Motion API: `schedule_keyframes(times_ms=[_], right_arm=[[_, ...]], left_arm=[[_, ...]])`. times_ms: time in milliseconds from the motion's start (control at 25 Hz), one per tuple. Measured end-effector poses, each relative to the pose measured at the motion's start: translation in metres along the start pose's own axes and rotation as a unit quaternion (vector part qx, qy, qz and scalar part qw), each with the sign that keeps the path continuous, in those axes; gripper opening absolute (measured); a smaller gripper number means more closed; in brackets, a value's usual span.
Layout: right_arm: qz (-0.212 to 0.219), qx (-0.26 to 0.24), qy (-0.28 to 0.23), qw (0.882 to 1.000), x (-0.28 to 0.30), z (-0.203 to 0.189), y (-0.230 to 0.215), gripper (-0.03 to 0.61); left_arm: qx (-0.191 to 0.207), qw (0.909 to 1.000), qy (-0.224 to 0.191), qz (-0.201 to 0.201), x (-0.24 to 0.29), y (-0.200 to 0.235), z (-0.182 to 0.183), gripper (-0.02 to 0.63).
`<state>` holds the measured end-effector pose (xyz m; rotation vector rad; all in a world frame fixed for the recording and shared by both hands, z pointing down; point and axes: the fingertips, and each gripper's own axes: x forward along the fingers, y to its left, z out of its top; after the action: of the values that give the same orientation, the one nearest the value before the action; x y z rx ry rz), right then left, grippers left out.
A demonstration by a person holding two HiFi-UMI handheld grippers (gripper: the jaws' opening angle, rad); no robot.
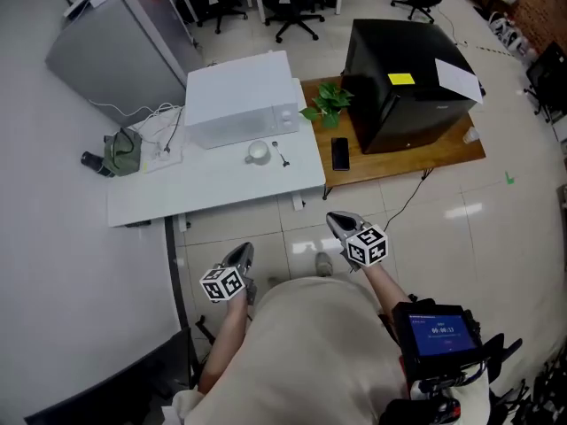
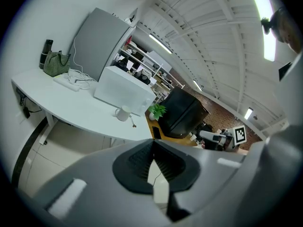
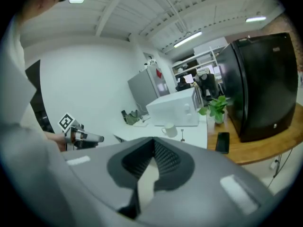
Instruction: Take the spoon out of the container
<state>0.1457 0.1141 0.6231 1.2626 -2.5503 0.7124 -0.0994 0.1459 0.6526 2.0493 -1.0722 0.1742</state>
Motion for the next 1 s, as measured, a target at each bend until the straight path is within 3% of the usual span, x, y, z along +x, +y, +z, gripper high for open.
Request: schedule_keyframes(times_ms=[280,720,880,1000], right_arm=[[-0.023,-0.02,0.021,0.999,0.007,-0.003,-0.005,0.0],[-0.011,-0.004,0.034,0.999,0.008,-0.013,-0.015,0.0],[-0.064,-0.077,0.071,0.992,0.011,-0.029,-0.014,0.0],[-0.067,-0.1,0.077,0.99,0.013,-0.03,-0.013,0.0]], left_arm=[[0.039,0.9991,0.018,0.002,-0.003,0.005,-0.003,0.002],[0.028,0.9985,0.045,0.012,0.009,-0.001,-0.02,0.003],[0.026,0.9986,0.044,0.014,0.004,0.007,-0.023,0.002],[0.026,0.9986,0.042,0.017,0.004,0.007,-0.019,0.002]])
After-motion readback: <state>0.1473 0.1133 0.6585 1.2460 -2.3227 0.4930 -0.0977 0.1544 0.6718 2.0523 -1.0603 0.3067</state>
